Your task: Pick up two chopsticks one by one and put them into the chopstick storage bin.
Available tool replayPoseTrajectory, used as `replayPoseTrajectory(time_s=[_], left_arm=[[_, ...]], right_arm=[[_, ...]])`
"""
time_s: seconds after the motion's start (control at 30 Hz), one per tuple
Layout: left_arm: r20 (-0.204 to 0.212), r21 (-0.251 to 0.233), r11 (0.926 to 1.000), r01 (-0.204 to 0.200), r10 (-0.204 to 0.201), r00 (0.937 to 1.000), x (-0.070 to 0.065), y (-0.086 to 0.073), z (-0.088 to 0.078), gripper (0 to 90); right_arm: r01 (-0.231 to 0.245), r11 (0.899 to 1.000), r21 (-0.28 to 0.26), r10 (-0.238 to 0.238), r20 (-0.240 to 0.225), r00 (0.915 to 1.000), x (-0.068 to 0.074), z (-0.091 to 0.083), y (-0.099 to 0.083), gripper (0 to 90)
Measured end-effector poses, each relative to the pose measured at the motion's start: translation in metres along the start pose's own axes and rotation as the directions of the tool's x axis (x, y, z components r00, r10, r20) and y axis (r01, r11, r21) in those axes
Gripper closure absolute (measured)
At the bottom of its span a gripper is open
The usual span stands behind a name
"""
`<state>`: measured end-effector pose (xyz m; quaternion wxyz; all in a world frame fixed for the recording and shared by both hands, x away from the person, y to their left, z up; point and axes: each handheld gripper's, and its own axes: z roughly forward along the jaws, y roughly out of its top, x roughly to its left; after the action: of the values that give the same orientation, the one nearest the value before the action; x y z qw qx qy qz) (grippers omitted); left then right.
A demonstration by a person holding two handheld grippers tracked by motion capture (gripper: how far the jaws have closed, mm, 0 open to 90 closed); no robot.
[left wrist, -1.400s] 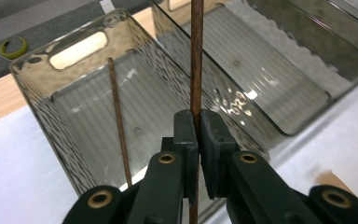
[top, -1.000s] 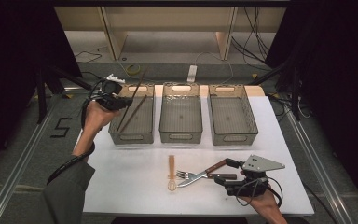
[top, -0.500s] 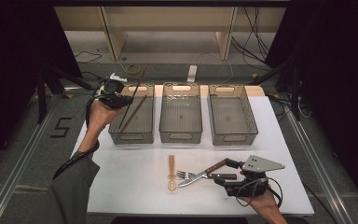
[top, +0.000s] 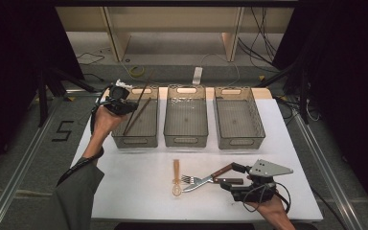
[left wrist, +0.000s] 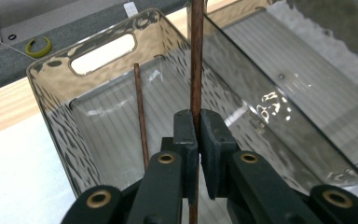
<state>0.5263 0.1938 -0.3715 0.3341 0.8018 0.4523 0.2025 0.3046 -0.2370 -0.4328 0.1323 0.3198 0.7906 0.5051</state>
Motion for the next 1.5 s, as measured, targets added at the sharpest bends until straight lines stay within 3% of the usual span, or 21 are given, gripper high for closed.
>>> replayPoseTrajectory(time_s=[0.43,0.6,0.7,0.77,0.87,1.0,1.1,1.17,1.37,1.5], left_arm=[[-0.016,0.046,0.9989,0.005,-0.005,0.9999,0.003,-0.015,0.013,83.6],[-0.015,0.059,0.9963,0.062,-0.062,0.9980,0.004,-0.019,0.015,71.9],[-0.017,0.046,0.9918,0.119,-0.118,0.9928,-0.001,-0.022,0.015,60.7],[-0.018,0.050,0.9895,0.136,-0.135,0.9906,-0.005,-0.025,0.015,54.9],[0.002,0.034,0.9838,0.176,-0.176,0.9844,-0.011,-0.031,0.010,51.5],[0.045,0.031,0.9838,0.176,-0.178,0.9831,-0.023,-0.038,-0.001,44.2],[0.079,0.029,0.9814,0.190,-0.192,0.9783,-0.029,-0.043,-0.010,40.3],[0.102,0.004,0.9754,0.220,-0.220,0.9703,-0.033,-0.044,-0.016,37.5],[0.129,0.047,0.9810,0.189,-0.193,0.9726,-0.048,-0.047,-0.021,32.5],[0.158,0.059,0.9801,0.189,-0.196,0.9676,-0.057,-0.048,-0.023,28.8]], right_arm=[[-0.001,1.000,0.003,0.001,0.002,1.0000,0.000,0.000,0.000,26.0],[0.000,1.000,0.006,0.000,0.004,1.0000,0.000,0.000,0.000,26.0],[0.000,1.000,0.007,0.000,0.004,1.0000,0.000,0.001,0.000,26.0],[0.002,1.000,0.008,-0.002,0.006,1.0000,0.000,0.001,0.000,26.0],[0.000,1.000,0.005,0.000,0.007,1.0000,0.000,0.000,0.000,26.0],[0.001,1.000,0.004,-0.001,0.009,1.0000,0.000,0.000,0.000,26.0],[0.002,1.000,0.007,-0.002,0.009,1.0000,0.000,0.001,0.000,26.0],[0.007,1.000,0.009,-0.007,0.009,0.9999,0.001,0.001,0.000,26.0],[0.008,1.000,0.010,-0.008,0.008,0.9999,0.002,0.001,0.000,26.0],[0.009,1.000,0.009,-0.009,0.006,0.9999,0.002,0.000,0.000,26.0]])
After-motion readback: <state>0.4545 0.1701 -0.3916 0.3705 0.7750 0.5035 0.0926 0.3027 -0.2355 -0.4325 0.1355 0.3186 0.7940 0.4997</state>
